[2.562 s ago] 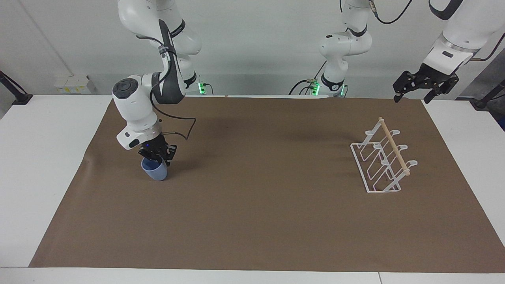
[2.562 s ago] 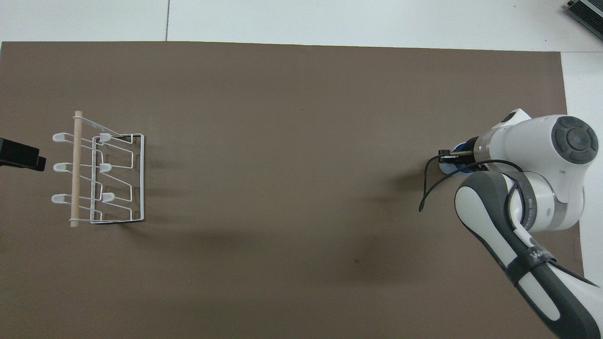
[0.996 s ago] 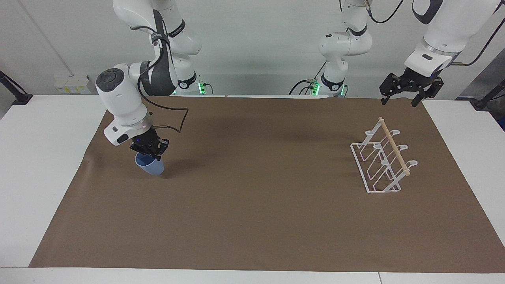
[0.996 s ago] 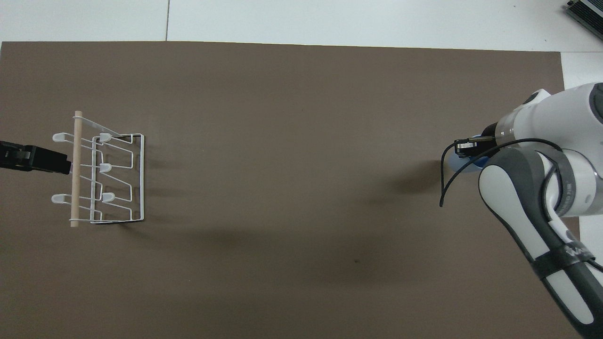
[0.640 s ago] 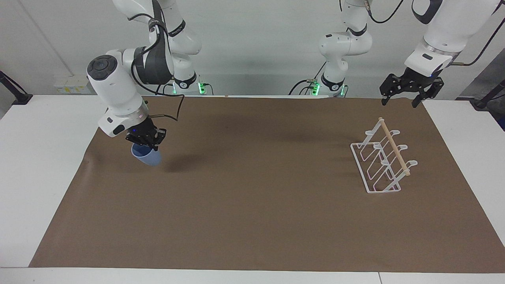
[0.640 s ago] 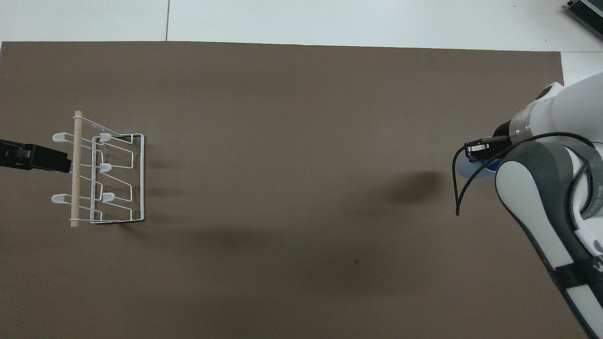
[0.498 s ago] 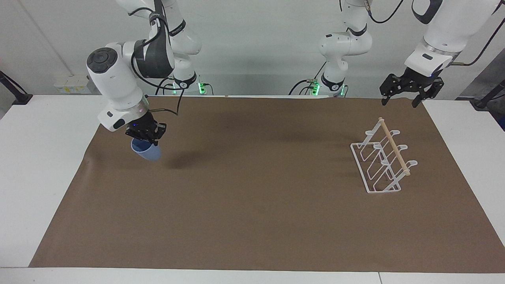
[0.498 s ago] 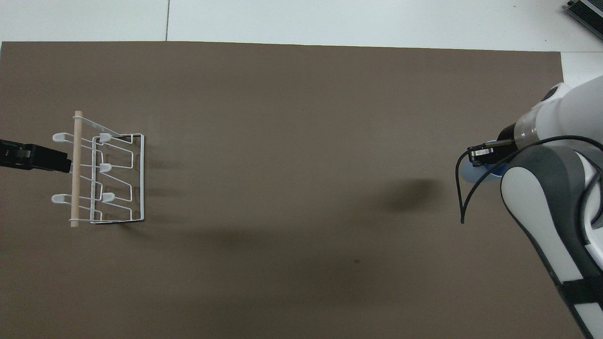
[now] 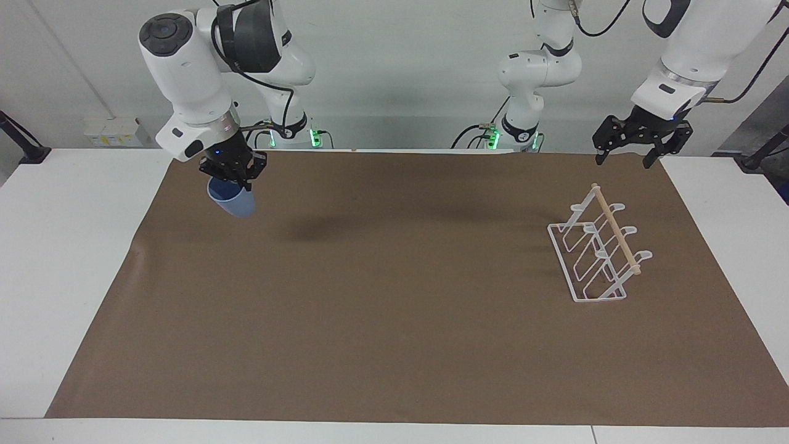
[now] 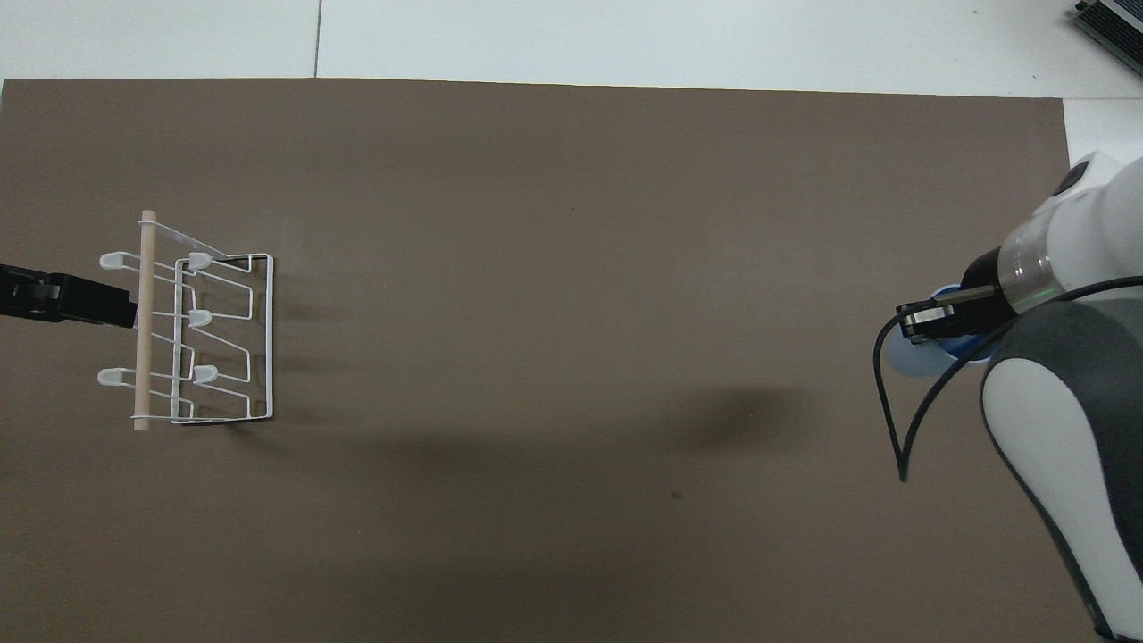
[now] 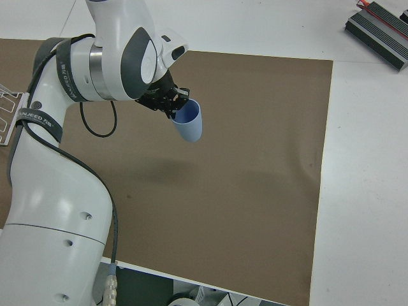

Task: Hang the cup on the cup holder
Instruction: 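Lift the blue cup with the right gripper and tip it sideways, then carry the cup toward the left gripper while the left gripper approaches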

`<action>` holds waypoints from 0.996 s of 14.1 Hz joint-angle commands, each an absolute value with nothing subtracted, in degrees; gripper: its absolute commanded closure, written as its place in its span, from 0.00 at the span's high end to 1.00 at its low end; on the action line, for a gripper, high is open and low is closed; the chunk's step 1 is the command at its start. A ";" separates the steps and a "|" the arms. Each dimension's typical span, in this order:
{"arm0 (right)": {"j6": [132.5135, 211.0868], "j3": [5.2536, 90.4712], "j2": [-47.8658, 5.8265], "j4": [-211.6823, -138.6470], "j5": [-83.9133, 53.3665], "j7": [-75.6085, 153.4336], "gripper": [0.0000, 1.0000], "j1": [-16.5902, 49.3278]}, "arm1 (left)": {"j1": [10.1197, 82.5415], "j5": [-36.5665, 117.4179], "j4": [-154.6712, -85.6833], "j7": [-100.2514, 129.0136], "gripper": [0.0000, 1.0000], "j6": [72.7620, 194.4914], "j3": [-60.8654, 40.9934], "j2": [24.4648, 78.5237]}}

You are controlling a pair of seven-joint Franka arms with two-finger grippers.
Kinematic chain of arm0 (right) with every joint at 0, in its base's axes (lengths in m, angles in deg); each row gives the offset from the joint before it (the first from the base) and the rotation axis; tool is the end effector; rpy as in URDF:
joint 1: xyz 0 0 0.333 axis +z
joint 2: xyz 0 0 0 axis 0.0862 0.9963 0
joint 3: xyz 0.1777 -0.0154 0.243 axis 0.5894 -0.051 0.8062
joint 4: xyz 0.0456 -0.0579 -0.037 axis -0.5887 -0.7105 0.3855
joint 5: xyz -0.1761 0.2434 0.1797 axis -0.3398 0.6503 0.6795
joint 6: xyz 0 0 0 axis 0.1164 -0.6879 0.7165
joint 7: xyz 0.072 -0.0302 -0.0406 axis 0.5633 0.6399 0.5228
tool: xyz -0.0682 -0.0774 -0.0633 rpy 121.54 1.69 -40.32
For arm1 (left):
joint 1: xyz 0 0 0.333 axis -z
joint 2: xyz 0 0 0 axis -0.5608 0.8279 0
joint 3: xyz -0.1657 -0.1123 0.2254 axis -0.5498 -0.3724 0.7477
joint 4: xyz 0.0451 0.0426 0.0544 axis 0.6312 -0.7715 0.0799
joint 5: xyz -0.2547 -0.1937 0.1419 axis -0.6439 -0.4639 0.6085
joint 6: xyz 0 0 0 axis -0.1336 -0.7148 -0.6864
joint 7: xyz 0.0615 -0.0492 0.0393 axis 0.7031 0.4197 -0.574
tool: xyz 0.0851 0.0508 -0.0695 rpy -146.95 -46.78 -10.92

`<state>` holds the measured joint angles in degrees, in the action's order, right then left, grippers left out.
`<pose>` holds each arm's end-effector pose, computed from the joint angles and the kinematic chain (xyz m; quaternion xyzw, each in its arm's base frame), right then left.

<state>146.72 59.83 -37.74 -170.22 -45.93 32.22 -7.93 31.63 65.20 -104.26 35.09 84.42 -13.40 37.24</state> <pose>0.4969 0.0563 0.5476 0.9968 0.0668 -0.0433 0.0066 0.4850 -0.0372 0.6077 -0.9967 0.0808 -0.0013 0.0004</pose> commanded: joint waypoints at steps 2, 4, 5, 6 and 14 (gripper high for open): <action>143.06 62.36 -37.33 -166.78 -45.07 33.11 0.00 -8.24 | 32.18 64.95 -106.16 35.27 1.00 85.68 -13.06 35.72; 143.06 63.07 -37.50 -166.25 -42.72 32.94 0.00 -8.24 | 32.18 64.07 -106.16 35.27 1.00 85.77 -13.06 35.72; 142.97 63.16 -37.50 -165.55 -40.09 32.76 0.00 -8.24 | 32.18 63.98 -106.16 35.27 1.00 85.77 -13.06 35.81; 143.06 63.16 -37.50 -165.37 -37.89 32.50 0.00 -8.24 | 32.18 63.89 -106.16 35.27 1.00 85.77 -13.06 35.81; 149.90 63.25 -37.33 -165.37 -19.25 10.31 0.00 -3.77 | 33.75 62.31 -106.16 45.98 1.00 87.35 -13.32 35.90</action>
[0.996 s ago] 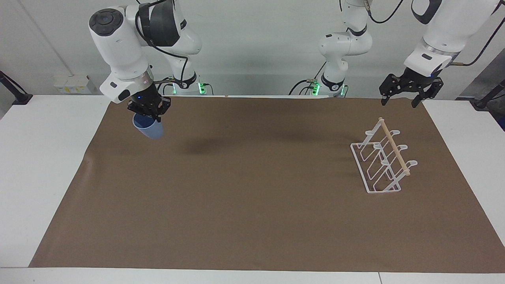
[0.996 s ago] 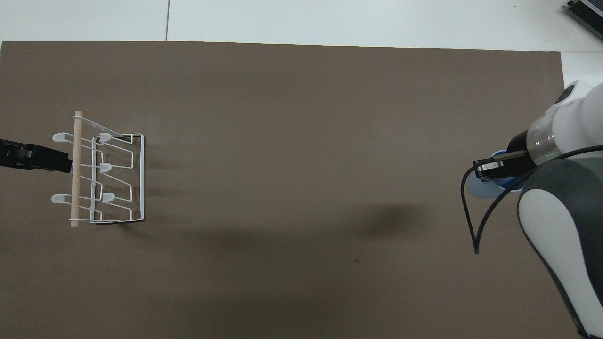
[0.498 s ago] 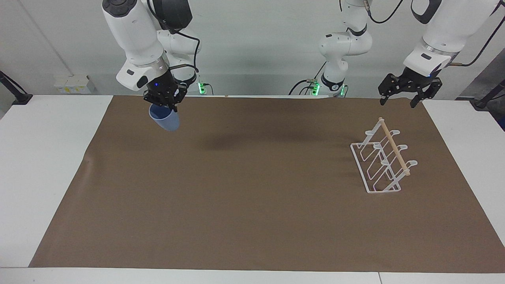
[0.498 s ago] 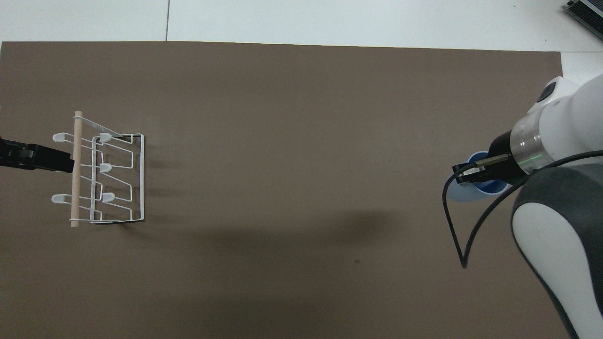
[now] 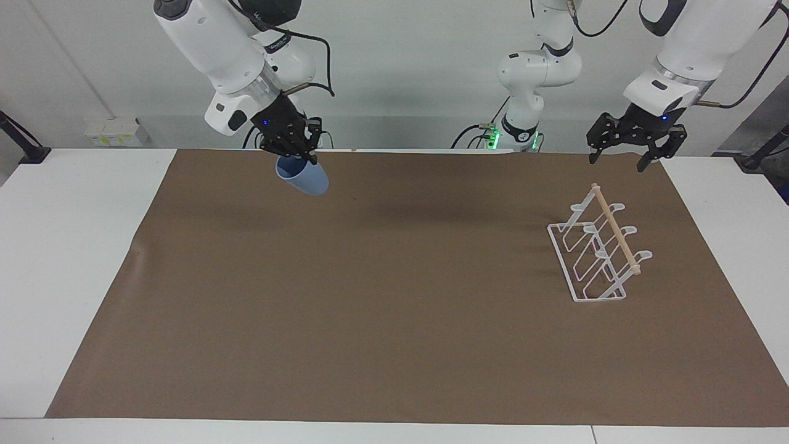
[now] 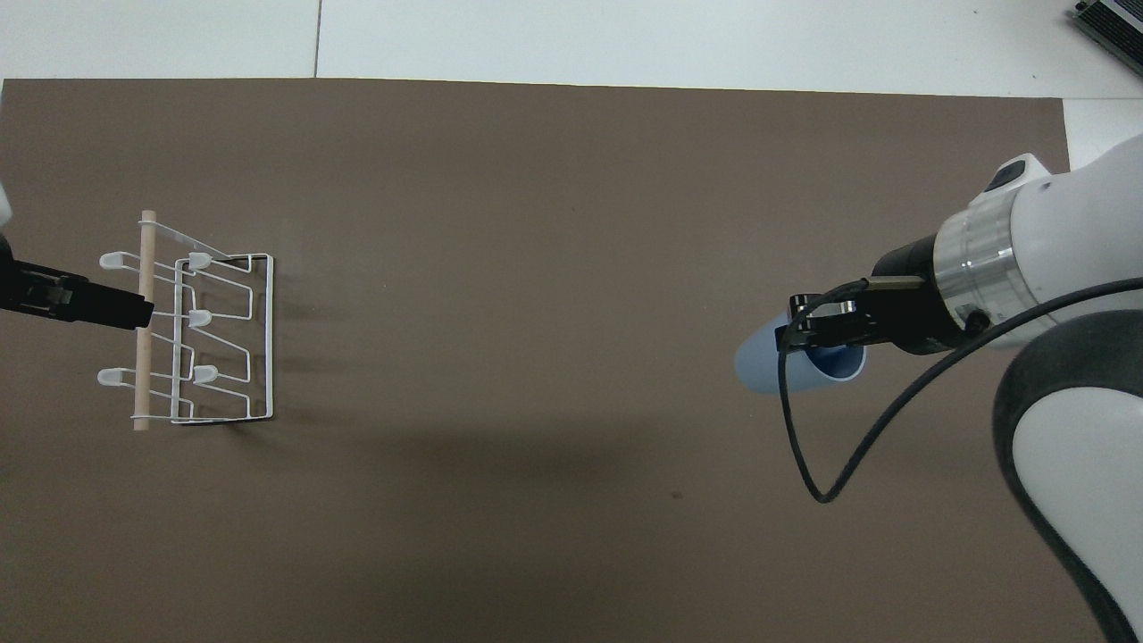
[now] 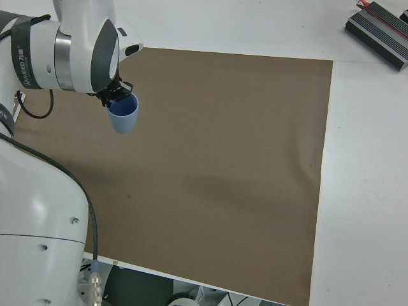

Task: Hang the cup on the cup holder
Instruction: 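Carry the cup toward the left gripper while the left gripper approaches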

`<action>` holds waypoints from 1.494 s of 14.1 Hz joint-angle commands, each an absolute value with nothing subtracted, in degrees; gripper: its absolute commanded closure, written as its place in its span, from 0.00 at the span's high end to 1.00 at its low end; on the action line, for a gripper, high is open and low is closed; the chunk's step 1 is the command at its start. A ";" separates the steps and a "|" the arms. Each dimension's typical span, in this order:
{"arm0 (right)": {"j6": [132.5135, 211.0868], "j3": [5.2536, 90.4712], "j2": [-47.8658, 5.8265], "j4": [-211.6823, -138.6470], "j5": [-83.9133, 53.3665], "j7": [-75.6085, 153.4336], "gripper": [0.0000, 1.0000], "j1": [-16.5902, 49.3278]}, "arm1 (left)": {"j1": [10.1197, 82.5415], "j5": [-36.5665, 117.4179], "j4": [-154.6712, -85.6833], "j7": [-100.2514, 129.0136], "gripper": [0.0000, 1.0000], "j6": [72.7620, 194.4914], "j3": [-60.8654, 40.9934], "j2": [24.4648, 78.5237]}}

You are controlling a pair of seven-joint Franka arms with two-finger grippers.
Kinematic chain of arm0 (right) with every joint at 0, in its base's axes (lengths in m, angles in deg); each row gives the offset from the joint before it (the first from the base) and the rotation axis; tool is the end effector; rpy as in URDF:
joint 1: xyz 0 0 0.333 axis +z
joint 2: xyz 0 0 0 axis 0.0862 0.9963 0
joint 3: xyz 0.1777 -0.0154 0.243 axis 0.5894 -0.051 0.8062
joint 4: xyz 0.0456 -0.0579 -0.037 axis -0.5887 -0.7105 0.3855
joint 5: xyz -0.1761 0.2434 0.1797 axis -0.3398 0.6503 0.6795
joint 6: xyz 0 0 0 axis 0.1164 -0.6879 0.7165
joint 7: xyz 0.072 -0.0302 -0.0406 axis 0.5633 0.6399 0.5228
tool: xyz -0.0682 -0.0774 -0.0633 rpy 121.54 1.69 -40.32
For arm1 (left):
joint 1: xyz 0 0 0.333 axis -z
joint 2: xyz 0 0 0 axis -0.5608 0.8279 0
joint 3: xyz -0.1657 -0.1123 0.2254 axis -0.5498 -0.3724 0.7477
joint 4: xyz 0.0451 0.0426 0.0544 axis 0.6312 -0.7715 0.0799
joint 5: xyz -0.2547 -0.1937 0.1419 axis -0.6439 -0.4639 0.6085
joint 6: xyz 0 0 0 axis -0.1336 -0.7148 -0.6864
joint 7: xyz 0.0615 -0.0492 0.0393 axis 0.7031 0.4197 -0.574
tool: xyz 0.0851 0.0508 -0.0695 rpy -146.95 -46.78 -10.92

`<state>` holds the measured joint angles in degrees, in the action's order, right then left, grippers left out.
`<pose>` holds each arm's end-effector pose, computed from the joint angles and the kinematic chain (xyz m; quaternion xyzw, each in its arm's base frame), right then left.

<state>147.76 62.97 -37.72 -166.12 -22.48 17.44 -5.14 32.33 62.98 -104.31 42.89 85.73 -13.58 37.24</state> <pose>0.4865 0.1548 0.5884 -0.9800 0.0211 0.0429 0.1929 0.4867 -0.0496 0.6095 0.9875 -0.1561 0.0136 0.0179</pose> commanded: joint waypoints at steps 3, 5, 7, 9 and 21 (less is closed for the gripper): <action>155.69 63.25 -37.15 -165.63 -14.93 -1.48 0.00 0.01 | 35.95 61.79 -105.90 48.89 1.00 88.32 -13.50 35.98; 159.65 63.25 -37.06 -165.81 -13.00 -8.86 0.00 2.56 | 36.49 58.81 -105.99 53.35 1.00 87.71 -13.41 35.90; 163.87 63.25 -36.89 -165.98 -10.46 -16.86 0.00 4.67 | 36.57 58.01 -105.99 64.13 1.00 87.53 -13.50 35.90; 167.83 63.25 -36.71 -166.07 -7.91 -24.86 0.00 5.90 | 36.49 55.12 -106.08 75.12 1.00 87.53 -13.33 35.90; 181.03 63.25 -36.01 -167.12 -1.74 -43.35 0.00 13.20 | 41.13 46.23 -105.90 97.94 1.00 95.77 -13.94 36.34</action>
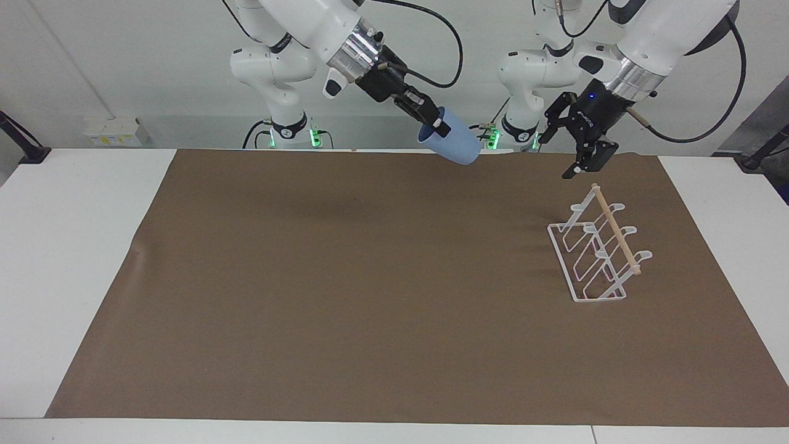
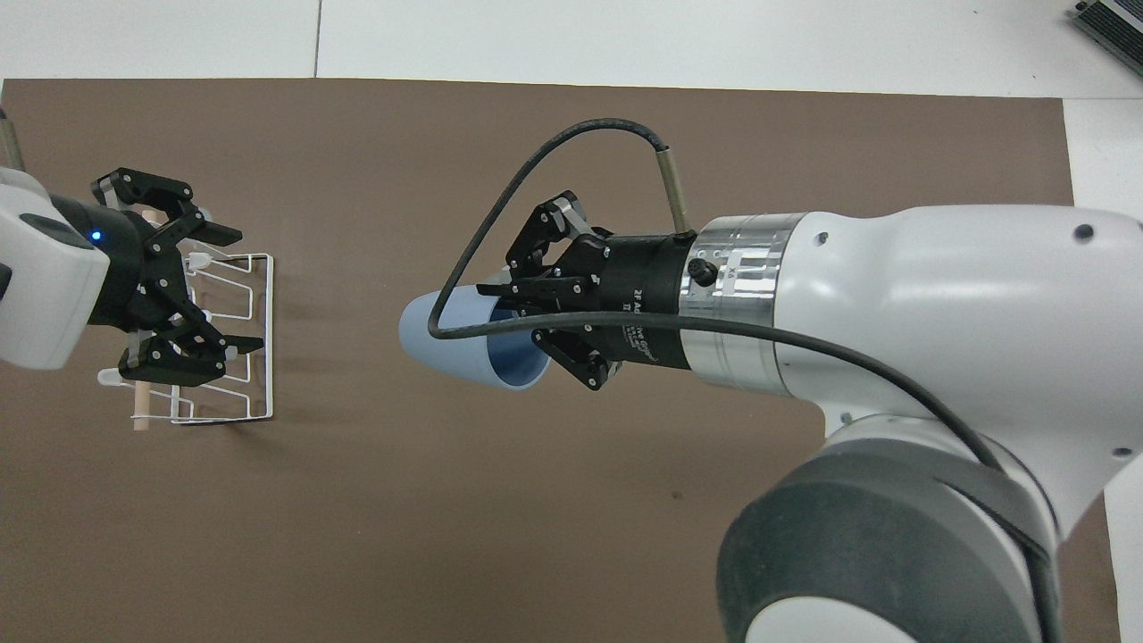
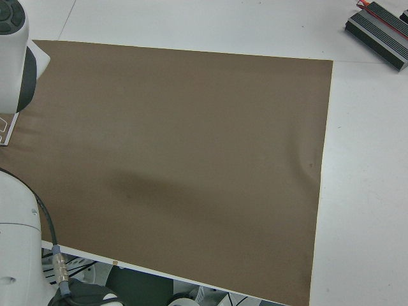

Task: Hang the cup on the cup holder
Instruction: 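Carry the cup toward the left gripper while the left gripper approaches, then grasp the cup's base with the left gripper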

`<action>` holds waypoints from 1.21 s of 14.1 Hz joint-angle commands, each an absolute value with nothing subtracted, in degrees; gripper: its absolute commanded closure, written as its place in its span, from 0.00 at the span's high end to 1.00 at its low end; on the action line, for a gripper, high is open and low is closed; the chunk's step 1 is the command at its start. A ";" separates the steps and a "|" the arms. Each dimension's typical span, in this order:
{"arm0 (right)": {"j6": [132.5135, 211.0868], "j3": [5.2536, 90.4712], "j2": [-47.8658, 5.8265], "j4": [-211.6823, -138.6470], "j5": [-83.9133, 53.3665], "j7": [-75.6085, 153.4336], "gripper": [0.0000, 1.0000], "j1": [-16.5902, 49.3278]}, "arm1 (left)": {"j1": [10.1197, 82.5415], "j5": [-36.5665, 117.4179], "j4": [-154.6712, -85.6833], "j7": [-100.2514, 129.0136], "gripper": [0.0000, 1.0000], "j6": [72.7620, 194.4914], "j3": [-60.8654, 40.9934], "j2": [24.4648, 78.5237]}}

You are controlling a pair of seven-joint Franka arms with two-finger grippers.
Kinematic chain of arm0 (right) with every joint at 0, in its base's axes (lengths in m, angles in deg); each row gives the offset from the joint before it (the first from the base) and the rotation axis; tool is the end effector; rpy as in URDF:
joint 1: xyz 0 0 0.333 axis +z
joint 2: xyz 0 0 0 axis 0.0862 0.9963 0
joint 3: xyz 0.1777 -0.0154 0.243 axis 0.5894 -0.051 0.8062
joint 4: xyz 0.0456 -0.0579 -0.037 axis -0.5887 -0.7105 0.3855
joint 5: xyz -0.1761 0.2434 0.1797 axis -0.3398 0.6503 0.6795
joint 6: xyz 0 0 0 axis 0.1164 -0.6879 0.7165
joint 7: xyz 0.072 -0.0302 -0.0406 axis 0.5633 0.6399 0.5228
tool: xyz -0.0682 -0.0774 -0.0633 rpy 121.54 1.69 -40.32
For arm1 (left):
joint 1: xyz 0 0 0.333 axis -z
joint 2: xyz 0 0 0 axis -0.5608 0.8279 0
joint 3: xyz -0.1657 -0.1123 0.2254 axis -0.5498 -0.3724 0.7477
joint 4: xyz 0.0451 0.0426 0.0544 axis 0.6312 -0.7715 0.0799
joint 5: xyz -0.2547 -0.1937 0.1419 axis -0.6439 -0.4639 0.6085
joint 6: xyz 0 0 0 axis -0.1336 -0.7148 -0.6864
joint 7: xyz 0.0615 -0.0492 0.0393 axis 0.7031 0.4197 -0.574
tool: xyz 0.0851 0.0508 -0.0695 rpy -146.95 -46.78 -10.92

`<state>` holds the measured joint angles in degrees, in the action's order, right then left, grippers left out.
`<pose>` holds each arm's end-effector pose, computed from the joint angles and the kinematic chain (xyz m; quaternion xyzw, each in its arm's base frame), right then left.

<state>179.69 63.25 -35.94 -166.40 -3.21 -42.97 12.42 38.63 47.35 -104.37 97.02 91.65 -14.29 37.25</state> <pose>0.4757 0.3123 0.6386 -0.7879 0.4510 0.1206 0.4016 0.4824 -0.1399 0.6240 0.7650 -0.6222 0.1269 0.1074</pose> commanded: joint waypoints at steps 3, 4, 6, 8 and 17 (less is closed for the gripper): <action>185.67 63.25 -35.49 -167.74 -1.74 -43.97 0.00 15.92 | 43.60 46.14 -106.08 97.32 1.00 97.29 -13.94 36.34; 187.69 63.25 -34.96 -168.00 -1.74 -44.14 0.00 17.06 | 44.82 46.14 -106.16 97.32 1.00 96.85 -13.94 36.25; 189.37 63.25 -34.43 -168.00 -1.74 -44.23 0.00 18.21 | 46.93 46.14 -106.43 97.41 1.00 94.92 -13.94 35.90; 189.38 63.25 -34.25 -168.00 -1.74 -44.15 0.00 18.22 | 48.87 46.23 -106.52 97.41 1.00 94.21 -13.94 35.72; 189.29 63.25 -34.08 -167.92 -1.74 -44.14 0.00 18.22 | 49.23 46.14 -111.35 99.79 1.00 93.41 -14.03 33.08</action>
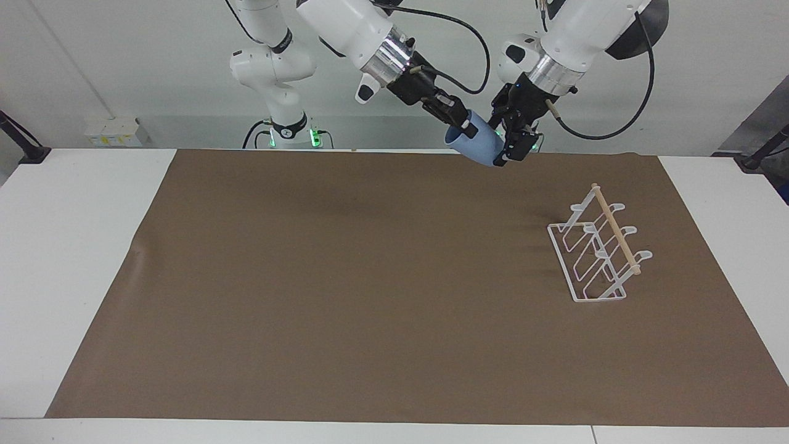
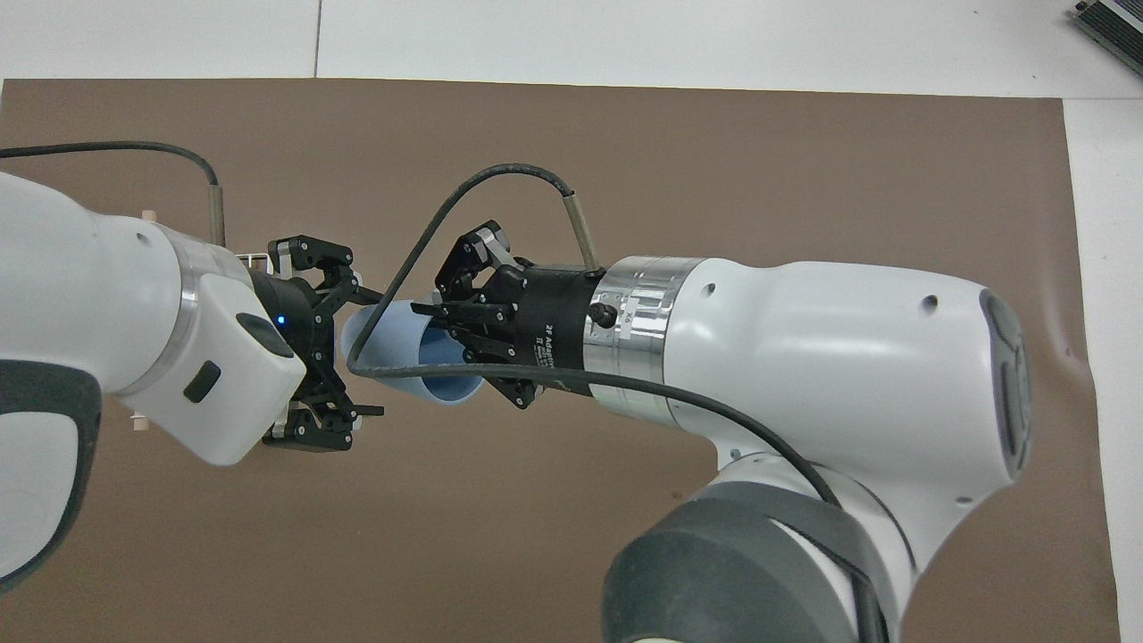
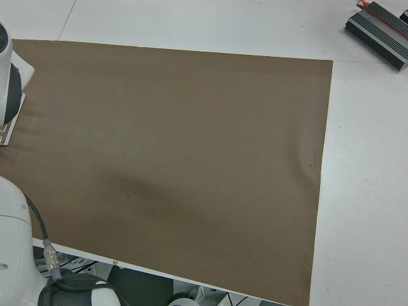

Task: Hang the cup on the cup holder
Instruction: 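Grasp the cup's base with the left gripper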

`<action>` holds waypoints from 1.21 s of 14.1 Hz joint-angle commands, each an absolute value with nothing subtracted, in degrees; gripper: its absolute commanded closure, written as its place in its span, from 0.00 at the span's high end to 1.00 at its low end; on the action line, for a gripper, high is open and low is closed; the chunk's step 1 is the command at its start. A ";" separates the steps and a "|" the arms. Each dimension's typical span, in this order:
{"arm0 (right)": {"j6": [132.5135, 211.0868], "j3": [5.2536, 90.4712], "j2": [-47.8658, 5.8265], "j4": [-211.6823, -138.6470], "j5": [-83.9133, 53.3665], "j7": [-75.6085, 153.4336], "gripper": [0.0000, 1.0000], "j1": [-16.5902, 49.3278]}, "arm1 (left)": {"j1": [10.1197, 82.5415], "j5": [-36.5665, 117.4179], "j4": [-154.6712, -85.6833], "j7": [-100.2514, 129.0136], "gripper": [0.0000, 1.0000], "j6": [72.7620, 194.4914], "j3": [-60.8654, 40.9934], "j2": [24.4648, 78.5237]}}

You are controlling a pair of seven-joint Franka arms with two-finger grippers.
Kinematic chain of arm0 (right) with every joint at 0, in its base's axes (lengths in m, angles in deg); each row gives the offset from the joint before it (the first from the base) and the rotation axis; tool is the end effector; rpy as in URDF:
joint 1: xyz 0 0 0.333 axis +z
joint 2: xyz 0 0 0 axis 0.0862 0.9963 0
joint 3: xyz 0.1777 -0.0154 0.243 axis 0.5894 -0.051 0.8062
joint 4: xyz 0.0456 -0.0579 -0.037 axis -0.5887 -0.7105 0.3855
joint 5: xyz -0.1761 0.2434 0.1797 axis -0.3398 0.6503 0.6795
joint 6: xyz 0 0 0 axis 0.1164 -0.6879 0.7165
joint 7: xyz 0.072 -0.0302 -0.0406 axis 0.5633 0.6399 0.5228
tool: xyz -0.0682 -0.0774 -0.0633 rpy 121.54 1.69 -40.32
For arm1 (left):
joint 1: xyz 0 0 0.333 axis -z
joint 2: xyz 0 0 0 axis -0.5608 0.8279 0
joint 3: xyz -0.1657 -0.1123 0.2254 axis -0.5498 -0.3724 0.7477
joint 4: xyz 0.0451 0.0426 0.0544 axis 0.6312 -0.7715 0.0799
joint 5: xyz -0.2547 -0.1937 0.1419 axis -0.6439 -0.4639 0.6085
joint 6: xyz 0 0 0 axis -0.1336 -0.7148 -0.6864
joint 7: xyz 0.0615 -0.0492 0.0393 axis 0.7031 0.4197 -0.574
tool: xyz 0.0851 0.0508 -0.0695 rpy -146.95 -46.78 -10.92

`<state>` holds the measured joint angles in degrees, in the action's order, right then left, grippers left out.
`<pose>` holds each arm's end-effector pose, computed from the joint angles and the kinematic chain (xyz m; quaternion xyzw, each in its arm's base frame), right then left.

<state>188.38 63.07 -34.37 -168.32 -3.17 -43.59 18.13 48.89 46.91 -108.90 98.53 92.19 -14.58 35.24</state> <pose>0.4661 0.3509 0.6231 -0.7810 0.4470 0.1104 0.4220 0.4382 -0.2231 0.6073 0.6993 -0.6963 0.1027 0.1248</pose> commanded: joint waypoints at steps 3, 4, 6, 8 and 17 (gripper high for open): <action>189.20 63.25 -34.08 -167.92 -1.74 -44.14 0.00 18.13 | 49.67 45.79 -111.26 99.61 1.00 94.90 -14.11 33.17; 189.20 63.25 -34.08 -167.92 -1.74 -44.14 0.00 18.13 | 49.93 45.18 -111.26 99.52 1.00 95.26 -14.12 33.26; 189.12 63.25 -34.08 -167.92 -1.74 -44.14 0.00 18.04 | 50.02 43.68 -111.26 99.52 1.00 96.84 -14.20 33.35; 189.11 63.25 -34.08 -167.92 -1.74 -44.14 0.00 18.04 | 51.33 42.98 -111.35 99.09 1.00 98.77 -14.12 33.35; 189.11 63.25 -34.08 -167.92 -1.74 -44.06 0.00 17.78 | 51.96 43.06 -112.58 98.99 0.00 100.18 -14.03 33.08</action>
<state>188.35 62.89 -34.17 -168.38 -3.16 -43.63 18.08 51.65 43.87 -110.16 98.71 99.13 -14.72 34.80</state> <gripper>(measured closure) 0.952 0.181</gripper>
